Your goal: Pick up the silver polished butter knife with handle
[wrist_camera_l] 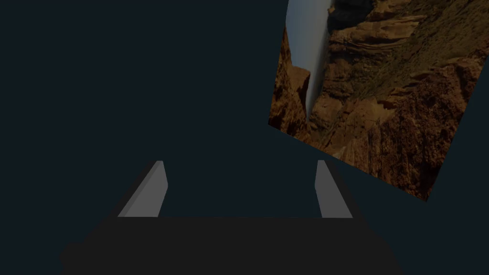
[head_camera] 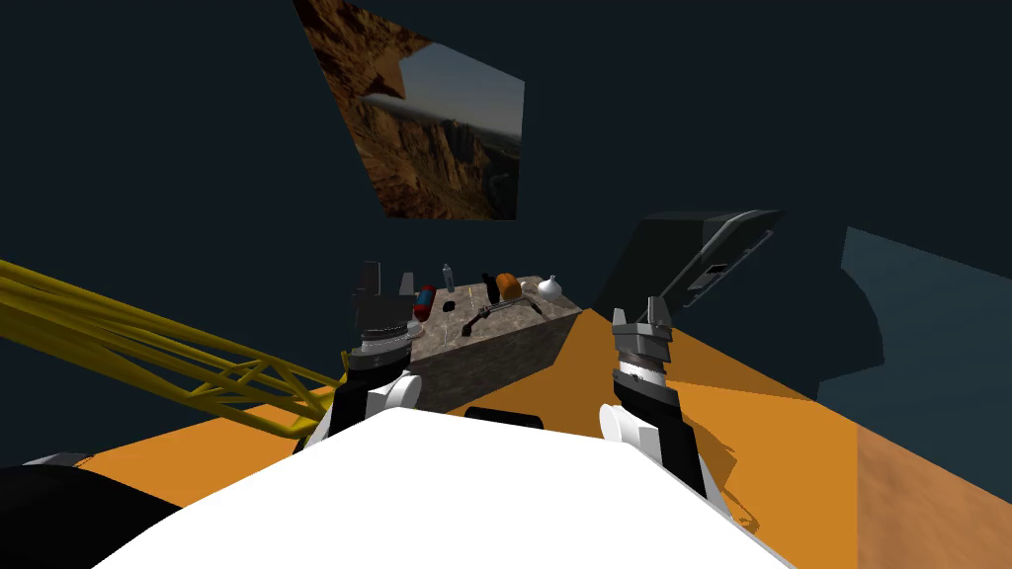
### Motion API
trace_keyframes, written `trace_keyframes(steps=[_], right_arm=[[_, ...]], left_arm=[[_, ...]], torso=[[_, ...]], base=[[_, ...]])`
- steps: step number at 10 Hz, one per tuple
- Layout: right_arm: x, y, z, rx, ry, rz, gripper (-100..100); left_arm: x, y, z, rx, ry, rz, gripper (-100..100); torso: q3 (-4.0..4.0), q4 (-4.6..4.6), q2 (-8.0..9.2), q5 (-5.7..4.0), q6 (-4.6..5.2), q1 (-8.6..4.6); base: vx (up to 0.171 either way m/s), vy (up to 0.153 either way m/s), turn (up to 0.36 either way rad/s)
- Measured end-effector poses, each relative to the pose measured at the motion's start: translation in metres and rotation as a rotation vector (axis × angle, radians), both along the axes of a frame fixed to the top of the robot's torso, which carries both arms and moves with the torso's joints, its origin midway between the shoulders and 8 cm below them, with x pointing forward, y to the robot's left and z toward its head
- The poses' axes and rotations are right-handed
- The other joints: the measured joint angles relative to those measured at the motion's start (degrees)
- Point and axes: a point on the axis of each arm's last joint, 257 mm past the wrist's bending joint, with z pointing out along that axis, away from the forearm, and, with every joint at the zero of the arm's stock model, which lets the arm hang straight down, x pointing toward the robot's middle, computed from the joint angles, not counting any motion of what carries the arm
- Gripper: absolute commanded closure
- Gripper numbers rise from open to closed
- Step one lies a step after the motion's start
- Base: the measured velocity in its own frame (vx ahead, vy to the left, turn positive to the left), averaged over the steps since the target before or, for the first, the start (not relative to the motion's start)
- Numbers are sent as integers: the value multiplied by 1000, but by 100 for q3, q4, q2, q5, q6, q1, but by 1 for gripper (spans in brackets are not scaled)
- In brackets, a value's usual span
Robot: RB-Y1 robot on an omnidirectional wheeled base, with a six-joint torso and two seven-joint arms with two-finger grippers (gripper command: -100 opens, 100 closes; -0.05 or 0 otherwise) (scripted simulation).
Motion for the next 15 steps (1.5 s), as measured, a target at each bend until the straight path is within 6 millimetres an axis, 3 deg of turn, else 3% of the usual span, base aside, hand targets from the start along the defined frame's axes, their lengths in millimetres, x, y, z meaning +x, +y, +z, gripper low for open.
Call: trace_keyframes(steps=[6, 10, 15], right_arm=[[0, 0, 0, 0, 0, 0, 0], [0, 0, 0, 0, 0, 0, 0], [0, 0, 0, 0, 0, 0, 0]], left_arm=[[19, 1, -34, 149, 138, 3, -100], [30, 19, -69, 264, 277, 55, -100], [39, 57, -116, 420, 461, 142, -100]], torso=[[0, 0, 1, -1, 0, -4], [2, 1, 3, -1, 0, -5], [3, 1, 4, -1, 0, -6]], base=[[-3, -18, -37], [-5, -21, -38], [-9, -23, -48]])
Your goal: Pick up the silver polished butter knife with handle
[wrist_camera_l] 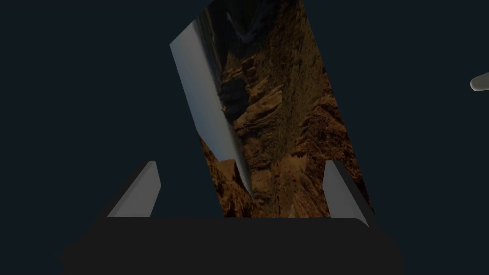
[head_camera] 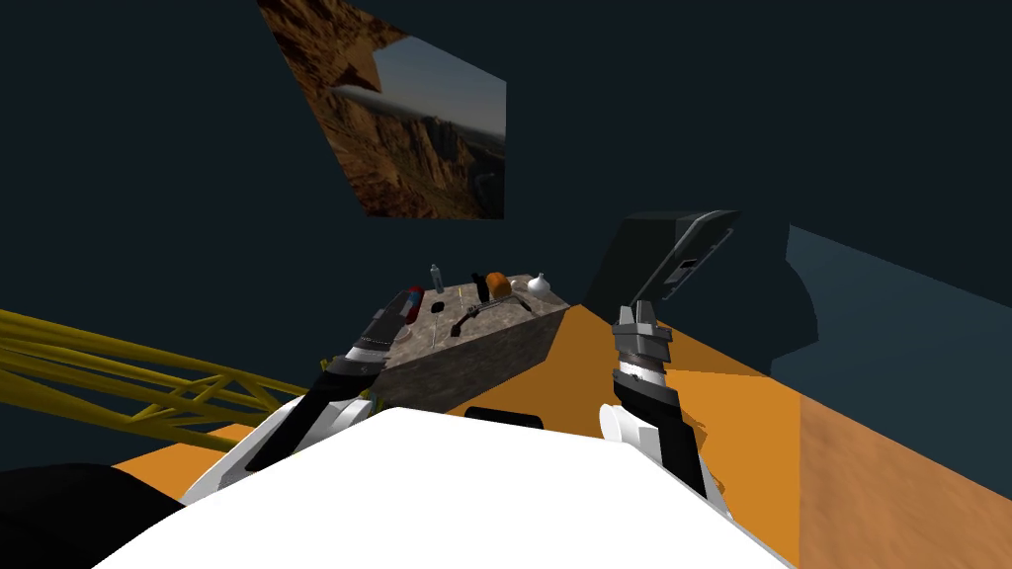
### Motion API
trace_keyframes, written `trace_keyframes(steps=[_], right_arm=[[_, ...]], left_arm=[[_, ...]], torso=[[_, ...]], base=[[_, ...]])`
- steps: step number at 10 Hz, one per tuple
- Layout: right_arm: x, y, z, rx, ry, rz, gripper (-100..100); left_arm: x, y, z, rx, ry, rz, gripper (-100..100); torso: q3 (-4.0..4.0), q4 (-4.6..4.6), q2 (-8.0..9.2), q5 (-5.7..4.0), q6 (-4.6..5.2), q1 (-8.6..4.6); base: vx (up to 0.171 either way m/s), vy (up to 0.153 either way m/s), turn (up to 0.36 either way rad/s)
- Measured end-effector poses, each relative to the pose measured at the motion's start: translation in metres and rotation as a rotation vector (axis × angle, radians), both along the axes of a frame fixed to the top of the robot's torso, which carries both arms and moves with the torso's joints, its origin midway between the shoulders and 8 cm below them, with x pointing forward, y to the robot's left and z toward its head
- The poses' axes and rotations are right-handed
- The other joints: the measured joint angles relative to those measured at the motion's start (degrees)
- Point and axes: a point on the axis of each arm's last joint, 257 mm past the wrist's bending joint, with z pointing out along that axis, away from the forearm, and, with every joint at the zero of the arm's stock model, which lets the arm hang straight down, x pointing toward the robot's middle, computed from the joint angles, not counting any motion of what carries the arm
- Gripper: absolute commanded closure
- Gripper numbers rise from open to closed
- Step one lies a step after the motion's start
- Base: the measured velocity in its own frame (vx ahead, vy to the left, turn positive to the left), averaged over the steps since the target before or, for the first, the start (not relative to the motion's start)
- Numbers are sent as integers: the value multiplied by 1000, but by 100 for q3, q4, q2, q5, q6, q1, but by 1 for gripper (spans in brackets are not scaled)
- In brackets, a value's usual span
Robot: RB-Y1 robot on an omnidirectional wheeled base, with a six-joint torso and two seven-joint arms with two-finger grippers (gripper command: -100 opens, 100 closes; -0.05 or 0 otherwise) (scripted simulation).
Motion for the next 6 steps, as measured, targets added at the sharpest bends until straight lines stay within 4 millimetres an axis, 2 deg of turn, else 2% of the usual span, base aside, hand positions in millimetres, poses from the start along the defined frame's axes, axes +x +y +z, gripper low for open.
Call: trace_keyframes(steps=[2, 6], right_arm=[[0, 0, 0, 0, 0, 0, 0], [0, 0, 0, 0, 0, 0, 0]], left_arm=[[2, 18, -20, 66, 71, 33, -100], [2, 70, -65, 220, 261, 128, -100]], torso=[[-1, 0, -1, 0, 1, 1], [0, 0, 0, 0, 2, -2]], base=[[-8, -23, -95], [-10, -30, -124]])
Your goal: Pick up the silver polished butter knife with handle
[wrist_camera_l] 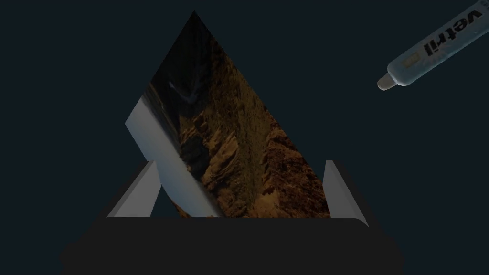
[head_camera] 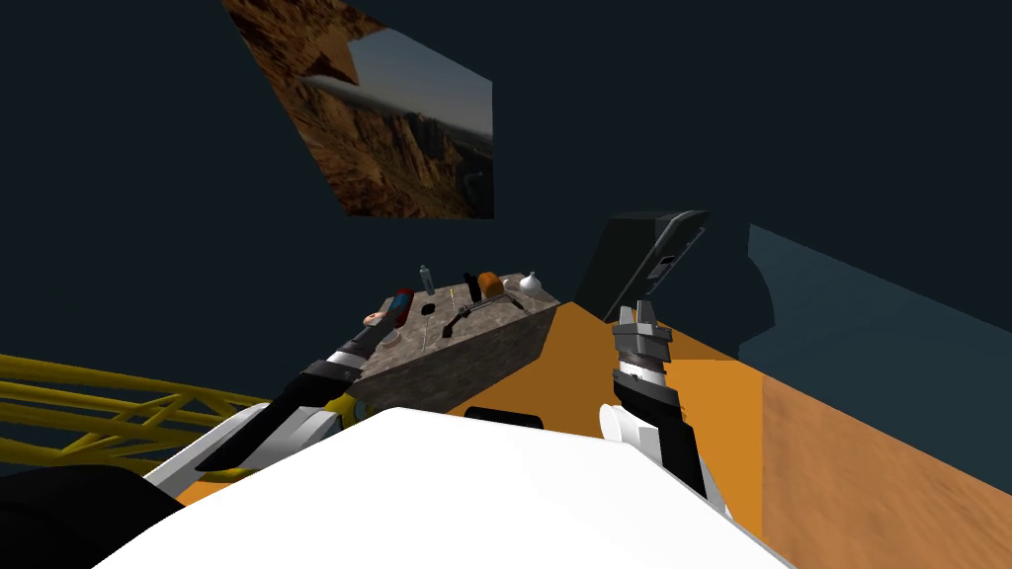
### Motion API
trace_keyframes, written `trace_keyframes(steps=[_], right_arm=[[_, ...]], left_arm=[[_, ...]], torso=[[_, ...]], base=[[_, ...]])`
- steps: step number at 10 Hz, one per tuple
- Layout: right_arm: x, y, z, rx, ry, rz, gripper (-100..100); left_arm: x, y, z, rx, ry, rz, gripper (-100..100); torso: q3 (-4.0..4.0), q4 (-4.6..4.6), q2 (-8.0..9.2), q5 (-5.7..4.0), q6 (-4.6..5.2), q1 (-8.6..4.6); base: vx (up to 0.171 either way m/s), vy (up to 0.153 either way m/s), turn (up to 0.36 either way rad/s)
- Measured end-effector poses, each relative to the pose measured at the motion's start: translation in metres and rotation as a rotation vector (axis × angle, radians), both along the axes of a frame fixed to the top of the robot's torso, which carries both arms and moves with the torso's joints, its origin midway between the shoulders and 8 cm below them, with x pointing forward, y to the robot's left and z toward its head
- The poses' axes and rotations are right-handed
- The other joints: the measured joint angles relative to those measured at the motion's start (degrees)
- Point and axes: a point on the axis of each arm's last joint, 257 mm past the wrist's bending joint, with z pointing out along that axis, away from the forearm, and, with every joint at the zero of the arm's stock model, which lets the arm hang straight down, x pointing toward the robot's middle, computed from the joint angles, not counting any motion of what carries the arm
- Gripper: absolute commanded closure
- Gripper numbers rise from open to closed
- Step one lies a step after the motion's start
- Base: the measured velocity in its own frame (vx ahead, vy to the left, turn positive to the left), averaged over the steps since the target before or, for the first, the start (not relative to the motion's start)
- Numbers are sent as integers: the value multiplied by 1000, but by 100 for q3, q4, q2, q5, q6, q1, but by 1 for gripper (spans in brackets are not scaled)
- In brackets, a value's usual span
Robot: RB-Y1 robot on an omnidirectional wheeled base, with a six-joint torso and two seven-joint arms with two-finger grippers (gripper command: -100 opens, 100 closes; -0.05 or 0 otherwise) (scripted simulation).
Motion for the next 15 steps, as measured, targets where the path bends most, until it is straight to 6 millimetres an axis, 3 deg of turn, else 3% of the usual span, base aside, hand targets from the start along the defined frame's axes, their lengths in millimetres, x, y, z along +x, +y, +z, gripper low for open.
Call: trace_keyframes(steps=[2, 5, 15], right_arm=[[0, 0, 0, 0, 0, 0, 0], [0, 0, 0, 0, 0, 0, 0], [0, 0, 0, 0, 0, 0, 0]], left_arm=[[-2, 33, -32, 67, 107, 54, -100], [-10, 60, -59, 119, 214, 107, -100], [-51, 158, -130, 193, 540, 293, -100]], torso=[[-2, -1, -3, 0, 0, 1], [-2, -1, -3, 0, 1, 0], [-4, -1, -6, 1, -4, 2]], base=[[-3, -26, -120], [-2, -24, -137], [5, -26, -157]])
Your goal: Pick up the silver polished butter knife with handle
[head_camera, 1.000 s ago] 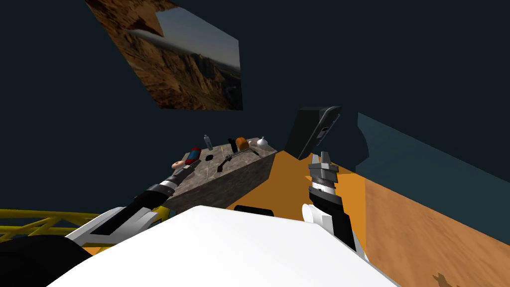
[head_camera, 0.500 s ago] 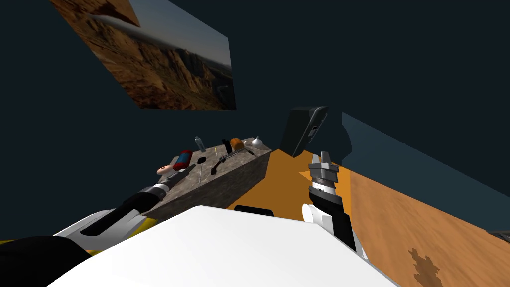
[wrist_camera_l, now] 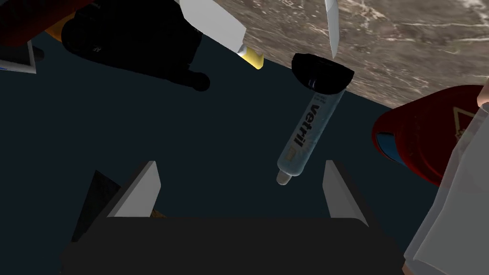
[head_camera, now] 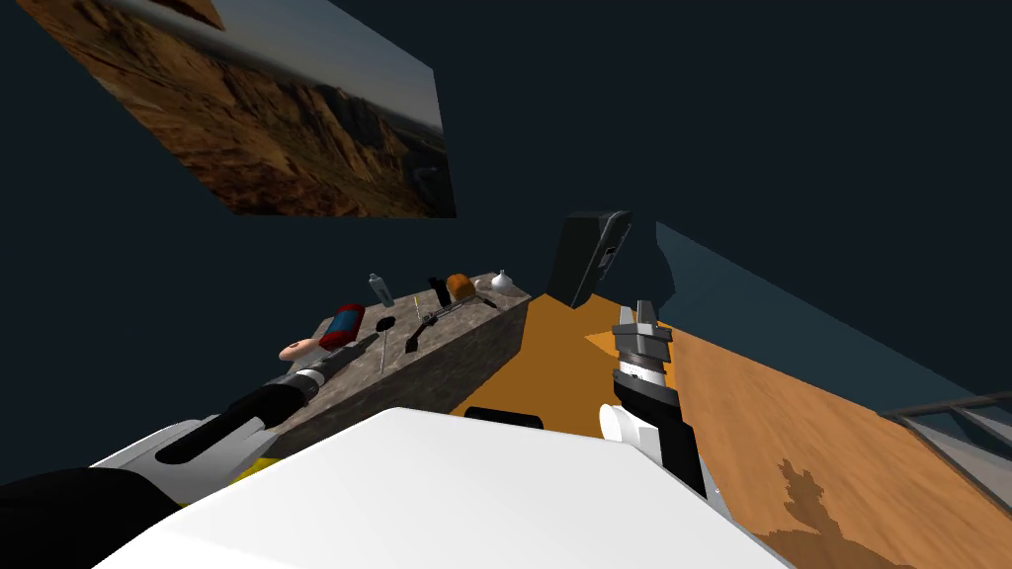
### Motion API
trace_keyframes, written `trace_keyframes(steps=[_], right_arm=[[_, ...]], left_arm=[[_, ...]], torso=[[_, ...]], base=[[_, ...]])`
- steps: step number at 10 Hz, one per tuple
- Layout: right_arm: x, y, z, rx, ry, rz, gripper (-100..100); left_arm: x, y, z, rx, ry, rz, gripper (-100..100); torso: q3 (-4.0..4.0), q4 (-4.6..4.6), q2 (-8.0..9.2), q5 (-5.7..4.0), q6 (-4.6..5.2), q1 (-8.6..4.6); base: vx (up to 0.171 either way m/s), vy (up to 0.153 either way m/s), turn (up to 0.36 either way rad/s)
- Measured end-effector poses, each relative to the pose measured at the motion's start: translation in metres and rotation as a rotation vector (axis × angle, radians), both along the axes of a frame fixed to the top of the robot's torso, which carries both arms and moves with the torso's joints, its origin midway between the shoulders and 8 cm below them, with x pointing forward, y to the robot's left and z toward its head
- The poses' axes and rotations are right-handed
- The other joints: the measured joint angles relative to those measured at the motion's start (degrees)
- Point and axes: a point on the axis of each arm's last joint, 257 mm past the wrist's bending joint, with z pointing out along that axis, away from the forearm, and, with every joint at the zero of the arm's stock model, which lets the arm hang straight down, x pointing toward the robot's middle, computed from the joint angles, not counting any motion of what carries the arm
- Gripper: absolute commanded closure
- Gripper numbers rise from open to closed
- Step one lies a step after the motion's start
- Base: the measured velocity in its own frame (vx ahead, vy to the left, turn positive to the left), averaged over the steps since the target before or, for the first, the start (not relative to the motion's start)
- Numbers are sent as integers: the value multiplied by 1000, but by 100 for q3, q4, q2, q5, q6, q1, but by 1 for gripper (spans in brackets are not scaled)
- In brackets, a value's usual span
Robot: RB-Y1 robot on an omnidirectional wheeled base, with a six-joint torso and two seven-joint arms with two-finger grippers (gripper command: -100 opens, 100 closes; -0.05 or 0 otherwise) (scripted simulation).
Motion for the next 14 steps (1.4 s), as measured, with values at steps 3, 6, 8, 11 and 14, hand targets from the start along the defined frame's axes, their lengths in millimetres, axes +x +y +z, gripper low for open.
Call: trace_keyframes(steps=[3, 6, 8, 11, 14], right_arm=[[0, 0, 0, 0, 0, 0, 0], [0, 0, 0, 0, 0, 0, 0], [0, 0, 0, 0, 0, 0, 0], [0, 0, 0, 0, 0, 0, 0], [0, 0, 0, 0, 0, 0, 0]], left_arm=[[-26, 32, -24, 9, 105, 84, -100], [-51, 56, -45, 10, 195, 163, -100], [-75, 78, -60, 8, 265, 227, -100], [-105, 97, -75, 2, 346, 307, -100], [-141, 118, -90, -3, 430, 393, -100]], torso=[[1, 0, 1, -2, -2, -3], [0, 0, 0, 0, 3, 0], [0, 0, 0, -2, -4, -1], [1, 0, 1, -1, 1, -2], [1, 0, 1, -1, -1, -1]], base=[[9, -33, -203], [10, -26, -238], [13, -27, -120], [12, -25, -184], [10, -18, -121]])
